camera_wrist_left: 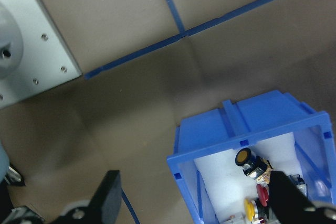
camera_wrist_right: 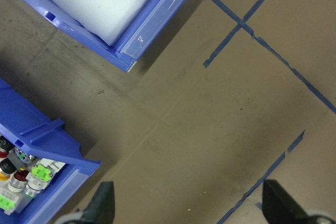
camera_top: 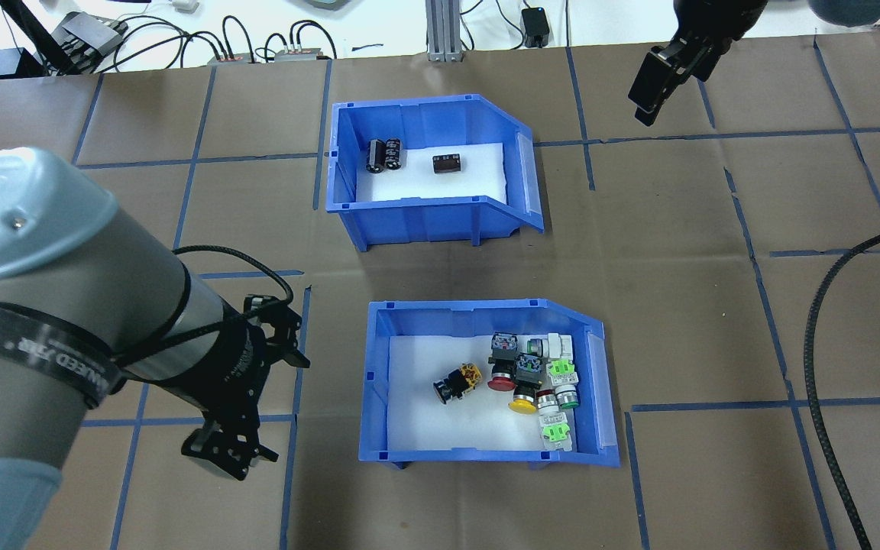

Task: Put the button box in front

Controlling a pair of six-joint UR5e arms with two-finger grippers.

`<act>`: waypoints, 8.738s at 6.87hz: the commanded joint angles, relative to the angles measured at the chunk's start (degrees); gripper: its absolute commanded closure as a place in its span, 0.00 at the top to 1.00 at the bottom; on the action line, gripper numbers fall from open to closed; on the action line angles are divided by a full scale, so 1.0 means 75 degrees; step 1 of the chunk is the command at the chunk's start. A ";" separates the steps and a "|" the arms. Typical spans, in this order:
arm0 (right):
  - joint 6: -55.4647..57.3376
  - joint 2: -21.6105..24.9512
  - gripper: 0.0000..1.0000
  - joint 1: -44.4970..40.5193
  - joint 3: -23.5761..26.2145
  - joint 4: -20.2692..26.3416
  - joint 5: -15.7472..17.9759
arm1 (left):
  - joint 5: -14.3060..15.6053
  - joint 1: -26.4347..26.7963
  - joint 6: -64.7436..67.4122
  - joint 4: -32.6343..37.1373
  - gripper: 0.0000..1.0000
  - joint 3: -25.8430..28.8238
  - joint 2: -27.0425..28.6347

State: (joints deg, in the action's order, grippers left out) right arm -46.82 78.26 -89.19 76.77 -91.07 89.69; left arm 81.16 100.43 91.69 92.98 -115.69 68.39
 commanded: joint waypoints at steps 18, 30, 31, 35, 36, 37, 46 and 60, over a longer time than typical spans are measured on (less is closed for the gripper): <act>-0.2312 -0.3216 0.48 -0.3717 0.0135 -0.3150 0.0802 | 0.0207 0.3543 0.5036 -0.5154 0.60 -0.1227 0.3384; -0.4618 -0.1672 0.02 -0.1331 0.0135 -0.2180 0.0921 | 0.0933 0.0113 0.1172 -0.5436 0.00 -0.0307 0.2831; -0.4888 -0.1426 0.02 -0.0967 0.0135 -0.1969 0.0921 | 0.0956 0.0075 0.1146 -0.5448 0.00 0.0441 0.3623; -0.6387 -0.0687 0.02 0.0358 0.0135 -0.0880 0.0897 | 0.0991 0.0133 0.1157 -0.5471 0.00 0.3573 0.6522; -0.6553 -0.0639 0.02 0.0488 0.0135 -0.0726 0.0897 | 0.0980 0.0133 0.1157 -0.5483 0.00 0.3787 0.6688; -0.6740 -0.0557 0.02 0.0687 0.0135 -0.0423 0.0897 | 0.0945 0.0145 0.1262 -0.5506 0.00 0.3928 0.6876; -0.7340 0.2733 0.02 0.1697 0.4409 -0.1720 0.0710 | -0.0111 0.0883 0.2601 -0.5425 0.43 0.4632 0.7429; -0.3030 0.3853 0.02 -0.2517 0.6581 -0.2256 0.0474 | 0.2351 -0.1039 -1.0207 0.0233 1.00 0.4142 0.2956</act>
State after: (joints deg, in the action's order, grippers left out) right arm -72.29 109.58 -103.84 126.02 -105.32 92.05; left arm 97.96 92.70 20.46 91.35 -82.67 94.66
